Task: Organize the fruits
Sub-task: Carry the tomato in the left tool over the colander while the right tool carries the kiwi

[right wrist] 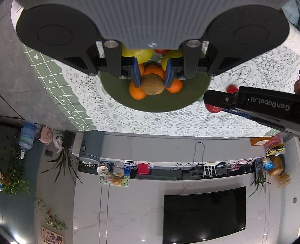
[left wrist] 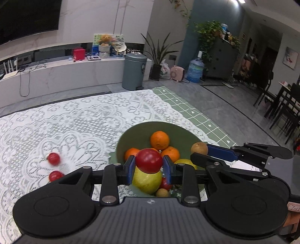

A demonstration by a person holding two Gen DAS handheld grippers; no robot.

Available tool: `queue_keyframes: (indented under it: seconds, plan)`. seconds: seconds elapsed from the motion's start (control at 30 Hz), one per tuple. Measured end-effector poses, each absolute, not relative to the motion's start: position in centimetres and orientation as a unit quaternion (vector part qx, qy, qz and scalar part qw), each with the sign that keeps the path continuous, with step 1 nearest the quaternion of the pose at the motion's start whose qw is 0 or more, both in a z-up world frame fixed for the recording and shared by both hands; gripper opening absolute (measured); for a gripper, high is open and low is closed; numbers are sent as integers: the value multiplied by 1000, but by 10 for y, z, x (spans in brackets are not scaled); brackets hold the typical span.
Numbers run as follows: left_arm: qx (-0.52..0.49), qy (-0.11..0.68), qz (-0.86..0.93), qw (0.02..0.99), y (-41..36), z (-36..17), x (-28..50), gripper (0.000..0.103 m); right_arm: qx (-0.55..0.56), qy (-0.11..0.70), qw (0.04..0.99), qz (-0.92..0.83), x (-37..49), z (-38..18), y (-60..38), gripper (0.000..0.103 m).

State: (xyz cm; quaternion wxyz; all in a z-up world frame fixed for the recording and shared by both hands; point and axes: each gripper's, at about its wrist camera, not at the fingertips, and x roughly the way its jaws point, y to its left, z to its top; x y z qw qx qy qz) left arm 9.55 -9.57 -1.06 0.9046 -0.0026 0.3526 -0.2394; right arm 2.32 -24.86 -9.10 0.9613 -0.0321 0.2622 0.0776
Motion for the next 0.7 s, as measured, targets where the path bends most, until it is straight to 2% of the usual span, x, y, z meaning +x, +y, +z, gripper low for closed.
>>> queue_keyframes:
  seconds: [0.7]
  plan:
    - [24, 412, -253, 875, -125, -56, 141, 35, -77, 310, 945, 77, 70, -111, -256, 24]
